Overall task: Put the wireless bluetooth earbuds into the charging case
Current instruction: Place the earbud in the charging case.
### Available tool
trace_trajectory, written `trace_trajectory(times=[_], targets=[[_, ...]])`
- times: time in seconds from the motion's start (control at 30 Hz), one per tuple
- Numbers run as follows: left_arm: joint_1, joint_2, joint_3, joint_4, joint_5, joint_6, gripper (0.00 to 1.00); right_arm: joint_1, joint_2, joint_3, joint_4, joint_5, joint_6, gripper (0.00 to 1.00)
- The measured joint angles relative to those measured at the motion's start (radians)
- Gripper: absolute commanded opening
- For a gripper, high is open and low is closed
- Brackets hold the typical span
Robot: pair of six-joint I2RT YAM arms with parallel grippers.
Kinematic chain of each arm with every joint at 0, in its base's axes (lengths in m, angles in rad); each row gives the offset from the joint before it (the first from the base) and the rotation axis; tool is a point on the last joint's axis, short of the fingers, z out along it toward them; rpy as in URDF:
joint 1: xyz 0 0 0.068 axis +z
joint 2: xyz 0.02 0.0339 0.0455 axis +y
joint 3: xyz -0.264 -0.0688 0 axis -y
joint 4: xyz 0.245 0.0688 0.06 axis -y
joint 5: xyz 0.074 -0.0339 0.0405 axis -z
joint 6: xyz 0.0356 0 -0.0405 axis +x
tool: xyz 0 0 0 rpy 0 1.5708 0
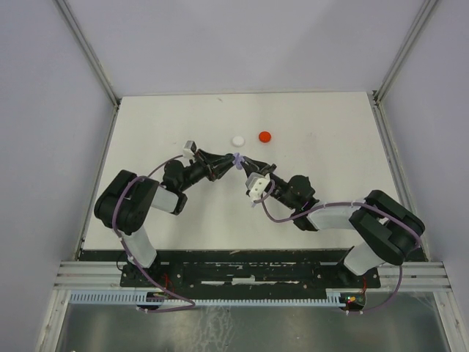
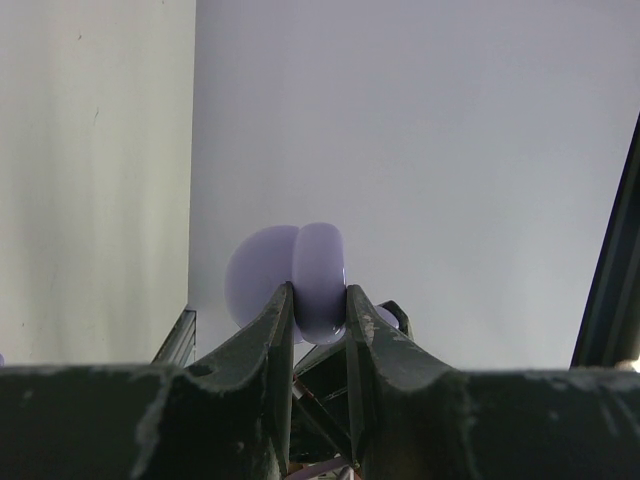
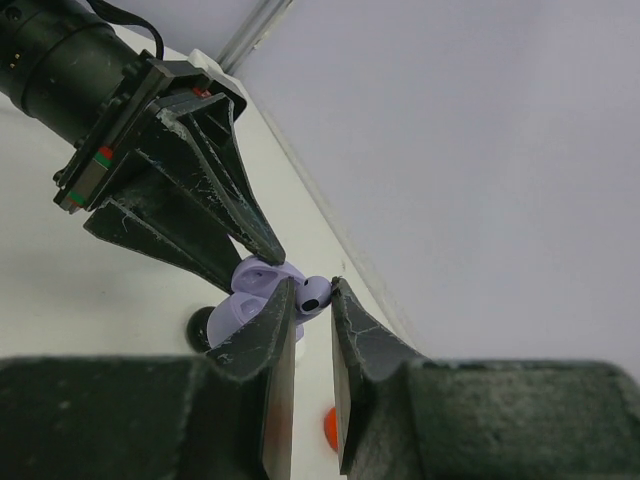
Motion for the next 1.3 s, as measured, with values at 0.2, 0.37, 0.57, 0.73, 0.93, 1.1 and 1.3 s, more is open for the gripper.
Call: trace_trajectory(times=[0.2, 0.37, 0.57, 0.73, 0.93, 1.1, 1.3], targets=[[-0.011, 0.014, 0.008, -0.004, 0.019, 0.0, 0.03, 0.002, 0.019, -0.003, 0.028, -0.02, -0.053, 0.02], [-0.016, 0.014, 0.017, -0.006, 0.027, 0.0, 0.03, 0.002, 0.029, -0.003, 0.036, -0.025, -0.071, 0.02], [-0.017, 0.014, 0.018, -0.006, 0.044, 0.0, 0.03, 0.002, 0.04, -0.003, 0.037, -0.024, -0.087, 0.02], [-0.017, 0.014, 0.018, -0.006, 0.047, 0.0, 0.03, 0.002, 0.044, -0.003, 0.037, -0.024, -0.094, 0.02], [-0.017, 0.014, 0.018, -0.006, 0.047, 0.0, 0.03, 0.002, 0.045, -0.006, 0.037, -0.023, -0.097, 0.02], [-0.017, 0.013, 0.018, -0.006, 0.047, 0.0, 0.03, 0.002, 0.045, -0.014, 0.035, -0.02, -0.101, 0.02], [-0.017, 0.013, 0.018, -0.009, 0.047, 0.0, 0.03, 0.002, 0.045, -0.021, 0.034, -0.018, -0.105, 0.02]])
